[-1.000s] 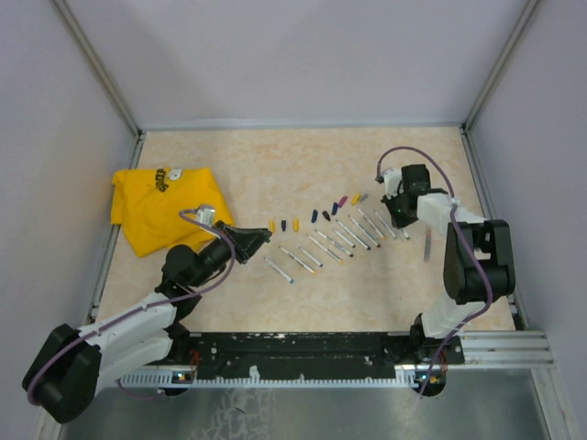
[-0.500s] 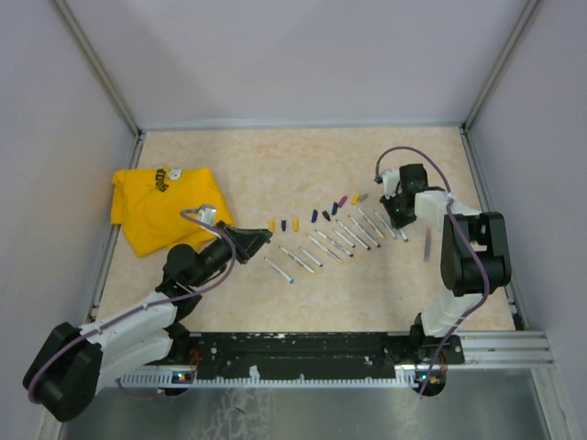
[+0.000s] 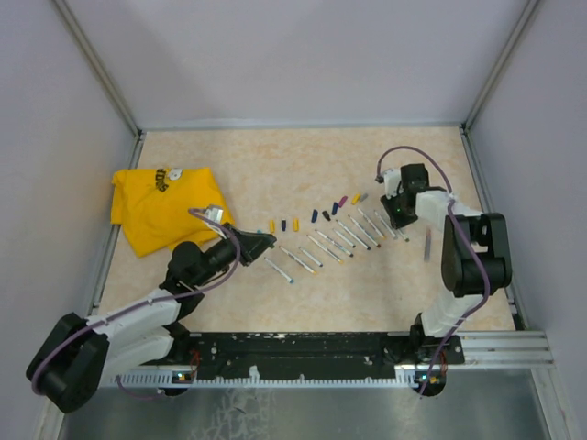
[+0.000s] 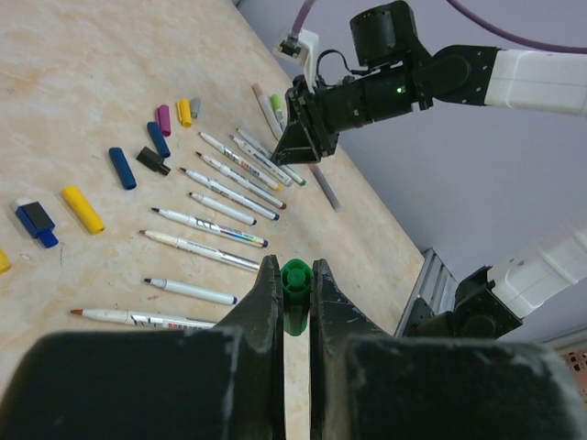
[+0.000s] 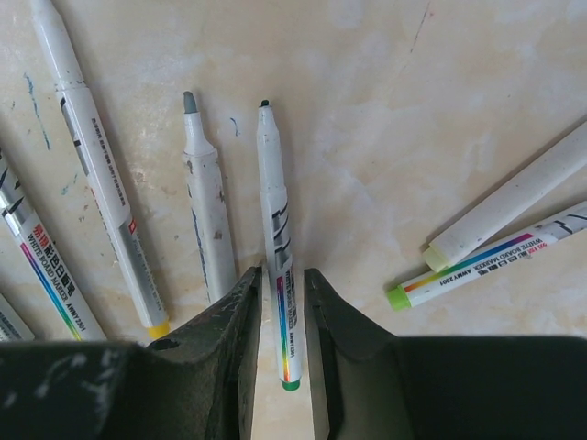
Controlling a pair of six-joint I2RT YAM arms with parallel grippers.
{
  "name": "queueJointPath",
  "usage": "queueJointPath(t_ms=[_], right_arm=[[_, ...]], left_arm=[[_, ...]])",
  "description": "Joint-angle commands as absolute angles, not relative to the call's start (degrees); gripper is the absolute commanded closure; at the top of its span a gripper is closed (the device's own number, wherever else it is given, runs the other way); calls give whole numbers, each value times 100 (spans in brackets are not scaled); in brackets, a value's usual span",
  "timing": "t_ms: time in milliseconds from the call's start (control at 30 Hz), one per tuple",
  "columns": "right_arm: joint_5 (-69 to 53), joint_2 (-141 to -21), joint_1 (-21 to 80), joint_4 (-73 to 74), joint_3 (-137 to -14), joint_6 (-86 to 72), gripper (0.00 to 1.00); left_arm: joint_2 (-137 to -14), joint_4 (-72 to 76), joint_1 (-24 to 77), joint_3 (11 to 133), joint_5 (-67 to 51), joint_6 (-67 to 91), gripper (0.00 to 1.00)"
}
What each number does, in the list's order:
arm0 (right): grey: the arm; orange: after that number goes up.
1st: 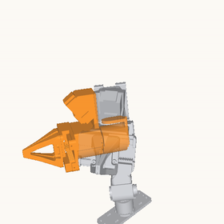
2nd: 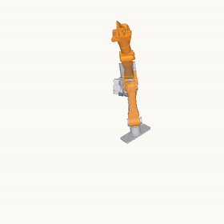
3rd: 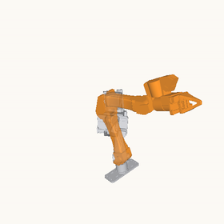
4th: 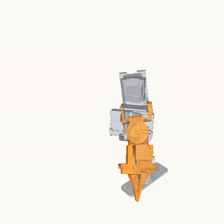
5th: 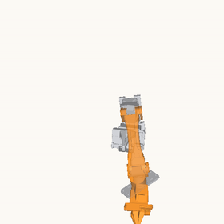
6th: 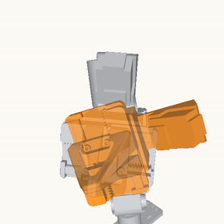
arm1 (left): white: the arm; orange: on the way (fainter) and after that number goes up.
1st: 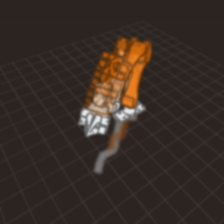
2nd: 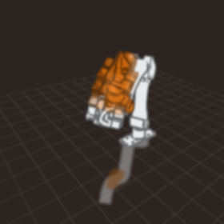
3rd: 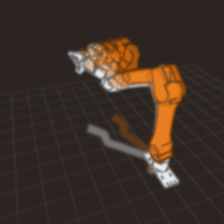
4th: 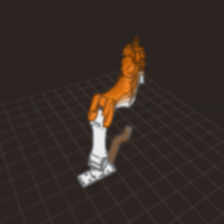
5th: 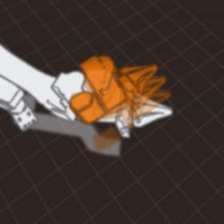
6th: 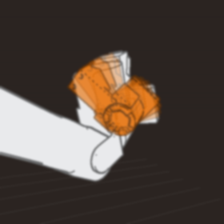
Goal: Open the pen caps
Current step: Place the pen at the center of the board.
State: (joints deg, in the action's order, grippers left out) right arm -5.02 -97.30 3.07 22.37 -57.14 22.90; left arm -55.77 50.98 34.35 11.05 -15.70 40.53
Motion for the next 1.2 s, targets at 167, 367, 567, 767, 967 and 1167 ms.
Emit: queueJointPath(t_ms=[167, 367, 567, 767, 967, 1167], right_arm=[[-589, -8770, 264, 2113, -5676, 2270, 72], [-707, -8358, 264, 2058, -5574, 2263, 71], [-970, -7789, 264, 2041, -5460, 2202, 71], [-1037, -7314, 242, 1965, -5345, 2159, 71], [-1123, -7100, 151, 1942, -5299, 2118, 71], [-1136, -7041, 106, 1926, -5290, 2101, 70]], left_arm=[[-6502, 5661, 3483, 1462, -2191, 4436, 100], [-7252, 5826, 3843, 1867, -2132, 4394, 100], [-7973, 5155, 4601, 2778, -1252, 3905, 100], [-8887, 4587, 4992, 3779, -904, 3761, 100], [-9746, 3955, 5137, 4796, -934, 3648, 100], [-10219, 3654, 5159, 5396, -1039, 3604, 100]])
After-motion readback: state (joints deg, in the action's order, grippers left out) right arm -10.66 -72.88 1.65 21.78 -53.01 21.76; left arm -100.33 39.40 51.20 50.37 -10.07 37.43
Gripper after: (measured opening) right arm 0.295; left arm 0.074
